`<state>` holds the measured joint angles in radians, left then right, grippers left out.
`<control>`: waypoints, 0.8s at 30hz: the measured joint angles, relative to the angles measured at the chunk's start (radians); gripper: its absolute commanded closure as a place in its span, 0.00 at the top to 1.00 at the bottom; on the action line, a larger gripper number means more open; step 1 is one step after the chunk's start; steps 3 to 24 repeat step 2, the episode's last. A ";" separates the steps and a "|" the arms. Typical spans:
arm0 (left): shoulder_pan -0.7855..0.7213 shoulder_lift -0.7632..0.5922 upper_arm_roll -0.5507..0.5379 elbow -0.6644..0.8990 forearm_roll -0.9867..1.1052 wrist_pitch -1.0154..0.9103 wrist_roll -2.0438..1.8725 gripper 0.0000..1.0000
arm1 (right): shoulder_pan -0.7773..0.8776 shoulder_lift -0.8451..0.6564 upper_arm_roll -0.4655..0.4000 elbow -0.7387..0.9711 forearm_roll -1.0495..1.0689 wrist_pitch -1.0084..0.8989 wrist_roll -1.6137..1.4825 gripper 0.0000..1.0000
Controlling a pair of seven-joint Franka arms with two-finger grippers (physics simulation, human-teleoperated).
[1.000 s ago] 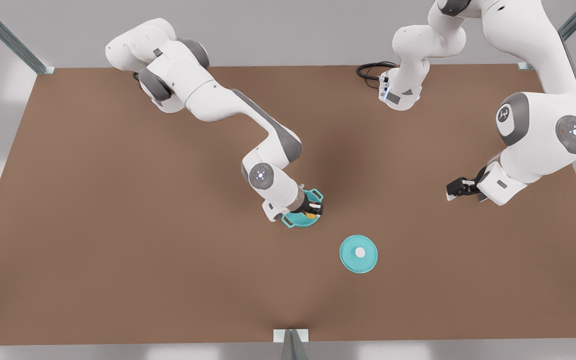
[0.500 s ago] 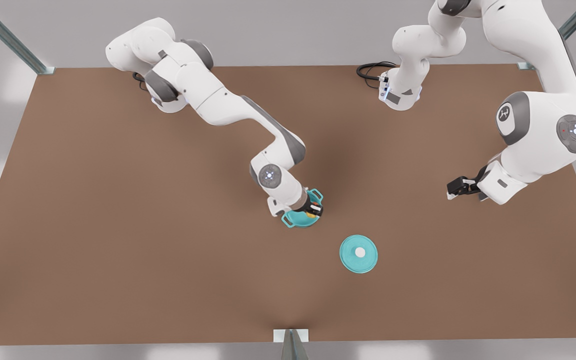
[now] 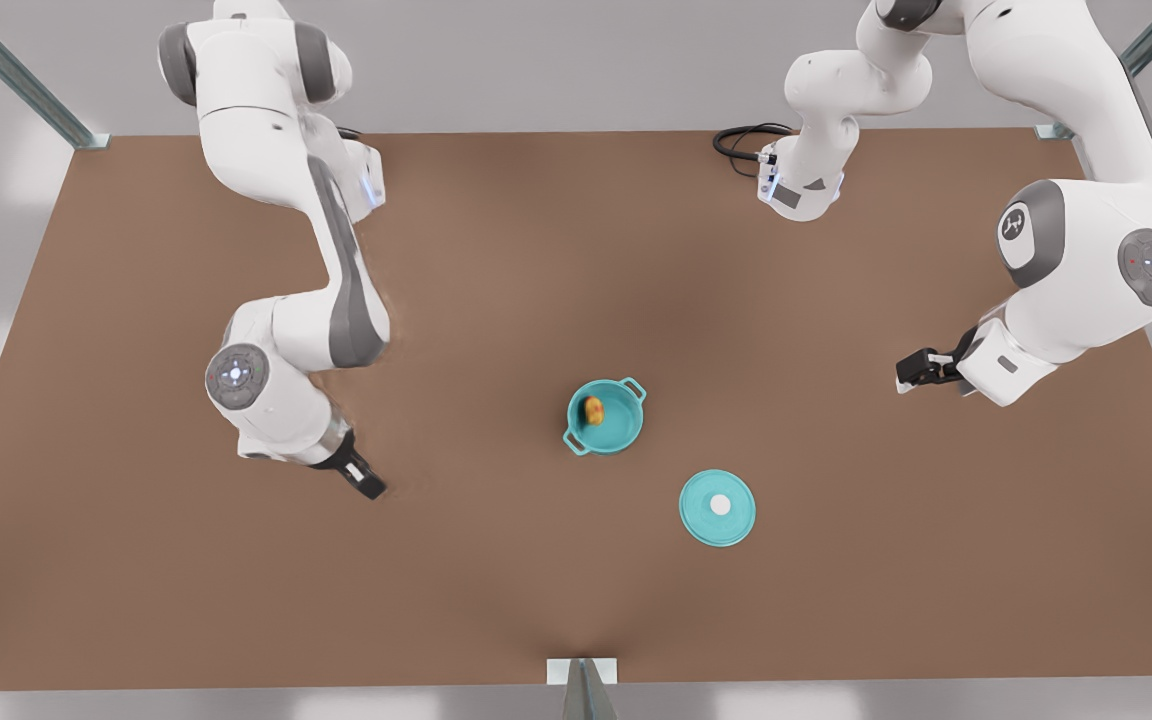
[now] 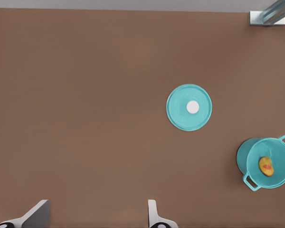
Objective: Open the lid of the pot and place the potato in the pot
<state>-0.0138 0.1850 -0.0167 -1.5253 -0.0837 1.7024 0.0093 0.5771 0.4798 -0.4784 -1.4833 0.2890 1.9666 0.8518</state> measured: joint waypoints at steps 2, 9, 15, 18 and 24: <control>0.000 0.000 -0.001 0.000 0.000 -0.002 0.000 1.00 | -0.004 -0.039 -0.095 -0.042 -0.011 -0.079 -0.088 1.00; 0.000 0.000 -0.001 0.000 0.000 -0.002 0.000 1.00 | -0.004 -0.039 -0.095 -0.042 -0.011 -0.079 -0.088 1.00; 0.000 0.000 -0.001 0.000 0.000 -0.002 0.000 1.00 | -0.004 -0.039 -0.095 -0.042 -0.011 -0.079 -0.088 1.00; 0.000 0.000 -0.001 0.000 0.000 -0.002 0.000 1.00 | -0.004 -0.039 -0.095 -0.042 -0.011 -0.079 -0.088 1.00; 0.000 0.000 -0.001 0.000 0.000 -0.002 0.000 1.00 | -0.004 -0.039 -0.095 -0.042 -0.011 -0.079 -0.088 1.00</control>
